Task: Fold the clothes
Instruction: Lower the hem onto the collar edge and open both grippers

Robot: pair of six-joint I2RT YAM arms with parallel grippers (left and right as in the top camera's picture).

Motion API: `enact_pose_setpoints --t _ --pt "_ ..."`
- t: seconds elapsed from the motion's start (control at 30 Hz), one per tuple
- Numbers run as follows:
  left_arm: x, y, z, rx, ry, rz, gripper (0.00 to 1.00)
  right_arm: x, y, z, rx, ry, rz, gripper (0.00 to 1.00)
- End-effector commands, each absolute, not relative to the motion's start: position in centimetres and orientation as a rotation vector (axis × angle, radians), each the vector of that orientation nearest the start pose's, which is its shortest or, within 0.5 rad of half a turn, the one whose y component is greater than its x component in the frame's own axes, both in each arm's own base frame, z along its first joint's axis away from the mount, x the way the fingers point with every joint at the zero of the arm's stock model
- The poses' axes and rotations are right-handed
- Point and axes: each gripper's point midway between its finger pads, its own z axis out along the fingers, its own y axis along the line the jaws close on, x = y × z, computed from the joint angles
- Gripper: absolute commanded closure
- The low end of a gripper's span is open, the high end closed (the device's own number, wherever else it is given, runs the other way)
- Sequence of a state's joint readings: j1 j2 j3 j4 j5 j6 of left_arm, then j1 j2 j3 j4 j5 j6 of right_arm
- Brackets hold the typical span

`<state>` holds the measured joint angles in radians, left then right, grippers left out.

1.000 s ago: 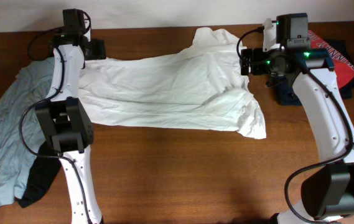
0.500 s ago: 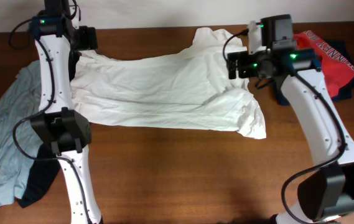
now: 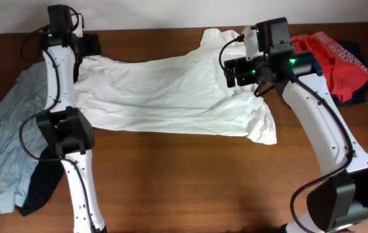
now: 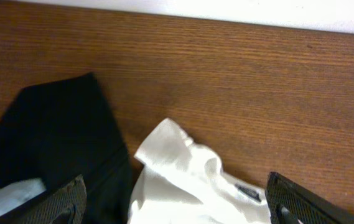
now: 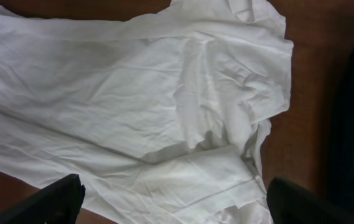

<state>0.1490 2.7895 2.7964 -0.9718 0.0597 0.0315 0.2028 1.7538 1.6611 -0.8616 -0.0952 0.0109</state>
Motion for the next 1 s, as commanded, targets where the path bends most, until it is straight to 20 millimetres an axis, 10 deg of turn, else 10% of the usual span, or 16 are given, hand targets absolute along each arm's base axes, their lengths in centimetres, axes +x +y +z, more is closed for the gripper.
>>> enact_pose_setpoints --t 0.0,0.63,0.83,0.97 --pt "65.3 7.8 5.3 -0.080 2.521 -0.050 0.09 45.0 11.1 21.8 -0.292 2.497 0.208 0.02" --pt "67.0 6.4 1.3 -0.049 2.493 -0.087 0.11 44.7 11.0 21.6 -0.293 2.511 0.206 0.02" --pt "67.1 6.2 1.4 -0.044 2.489 -0.087 0.38 44.7 11.0 21.6 -0.292 2.511 0.207 0.02" --pt "67.1 6.2 1.4 -0.045 2.489 -0.087 0.80 44.7 11.0 21.6 -0.292 2.511 0.207 0.02"
